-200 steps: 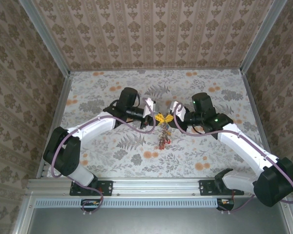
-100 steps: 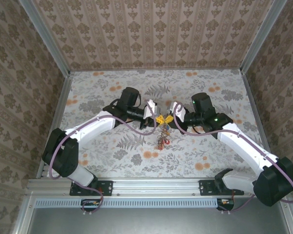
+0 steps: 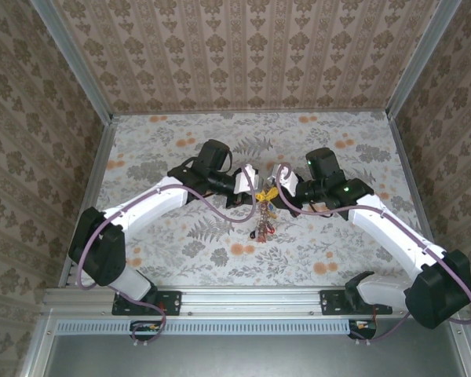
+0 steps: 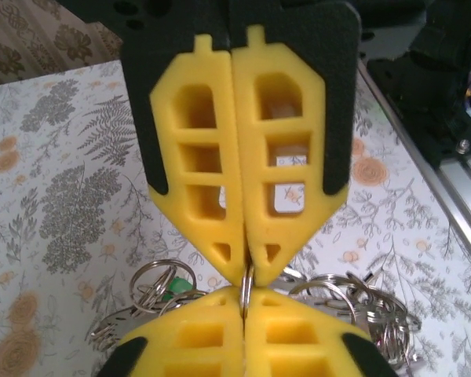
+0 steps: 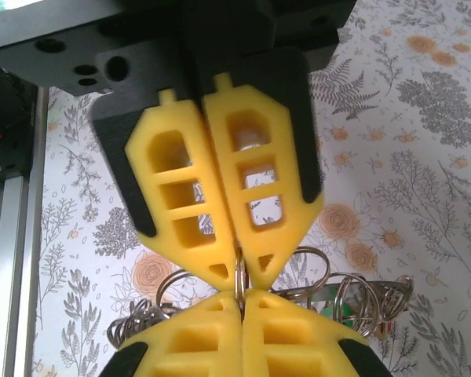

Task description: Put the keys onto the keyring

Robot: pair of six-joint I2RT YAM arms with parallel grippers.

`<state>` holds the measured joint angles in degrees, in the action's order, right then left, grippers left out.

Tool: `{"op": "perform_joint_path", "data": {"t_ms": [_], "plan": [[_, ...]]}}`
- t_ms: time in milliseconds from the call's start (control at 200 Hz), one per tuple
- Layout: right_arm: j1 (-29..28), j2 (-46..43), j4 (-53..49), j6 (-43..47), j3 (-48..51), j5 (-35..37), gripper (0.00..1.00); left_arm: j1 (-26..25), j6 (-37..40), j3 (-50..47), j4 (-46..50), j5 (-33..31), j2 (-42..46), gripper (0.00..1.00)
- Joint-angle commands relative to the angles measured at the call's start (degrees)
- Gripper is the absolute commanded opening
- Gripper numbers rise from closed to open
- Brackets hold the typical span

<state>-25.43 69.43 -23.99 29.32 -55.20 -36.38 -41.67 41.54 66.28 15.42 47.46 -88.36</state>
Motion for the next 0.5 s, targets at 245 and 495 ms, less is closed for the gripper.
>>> {"op": "perform_joint_path", "data": {"t_ms": [245,495], "plan": [[0.6,-2.3,7.4,-1.9,3.4,-1.1,0.16,2.7,-9.7,-3.3,-13.4,9.9,1.6,0.0],[1.9,-2.6,13.3,-4.7,7.0,-4.3,0.16,4.2,-15.8,-6.0,-23.0,16.9,2.2,0.0]]}}
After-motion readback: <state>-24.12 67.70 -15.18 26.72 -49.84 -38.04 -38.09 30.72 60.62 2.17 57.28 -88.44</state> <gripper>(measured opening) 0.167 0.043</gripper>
